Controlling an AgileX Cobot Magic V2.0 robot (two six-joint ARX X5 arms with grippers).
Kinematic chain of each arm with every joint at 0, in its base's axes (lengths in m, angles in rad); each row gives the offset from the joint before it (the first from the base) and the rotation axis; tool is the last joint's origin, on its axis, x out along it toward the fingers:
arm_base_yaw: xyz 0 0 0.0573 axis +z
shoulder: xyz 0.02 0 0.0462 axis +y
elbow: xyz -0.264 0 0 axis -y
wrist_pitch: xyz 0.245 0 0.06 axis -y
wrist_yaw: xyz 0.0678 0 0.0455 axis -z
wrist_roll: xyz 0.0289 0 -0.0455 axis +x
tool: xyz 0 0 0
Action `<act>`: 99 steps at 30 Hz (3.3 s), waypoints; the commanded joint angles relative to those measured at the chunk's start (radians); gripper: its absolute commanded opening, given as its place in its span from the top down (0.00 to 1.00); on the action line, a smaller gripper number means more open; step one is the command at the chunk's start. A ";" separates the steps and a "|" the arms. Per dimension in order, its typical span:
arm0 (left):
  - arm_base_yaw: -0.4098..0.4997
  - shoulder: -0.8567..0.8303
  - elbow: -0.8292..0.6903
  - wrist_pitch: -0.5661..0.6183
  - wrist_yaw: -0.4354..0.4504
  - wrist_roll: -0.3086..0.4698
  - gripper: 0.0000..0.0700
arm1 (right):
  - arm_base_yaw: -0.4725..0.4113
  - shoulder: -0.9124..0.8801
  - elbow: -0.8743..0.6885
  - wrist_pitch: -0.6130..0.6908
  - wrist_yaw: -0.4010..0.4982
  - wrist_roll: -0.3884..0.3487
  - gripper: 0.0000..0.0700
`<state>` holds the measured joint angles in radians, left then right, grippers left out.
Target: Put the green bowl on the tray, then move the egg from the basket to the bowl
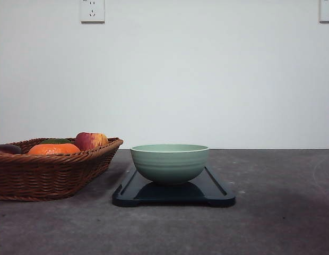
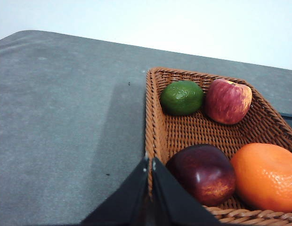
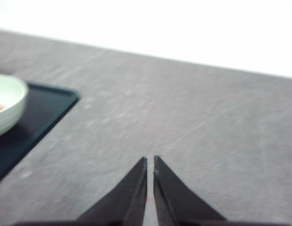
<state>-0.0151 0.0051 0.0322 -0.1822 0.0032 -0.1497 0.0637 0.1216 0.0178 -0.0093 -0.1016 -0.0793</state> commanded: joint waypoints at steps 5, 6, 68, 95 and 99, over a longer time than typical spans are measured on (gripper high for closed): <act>0.002 -0.002 -0.019 -0.006 0.000 0.004 1.00 | -0.014 -0.121 -0.006 -0.076 0.054 -0.004 0.98; 0.002 -0.002 -0.019 -0.006 0.000 0.004 1.00 | -0.015 -0.118 -0.006 -0.072 0.059 -0.004 0.98; 0.002 -0.002 -0.019 -0.006 0.000 0.004 1.00 | -0.014 -0.118 -0.006 -0.065 0.048 0.001 0.98; 0.002 -0.002 -0.019 -0.006 0.001 0.004 1.00 | -0.014 -0.118 -0.006 -0.065 0.048 0.001 0.98; 0.002 -0.002 -0.019 -0.006 0.001 0.004 1.00 | -0.014 -0.118 -0.006 -0.065 0.048 0.001 0.98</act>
<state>-0.0151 0.0051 0.0322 -0.1822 0.0029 -0.1496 0.0502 0.0032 0.0162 -0.0860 -0.0555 -0.0792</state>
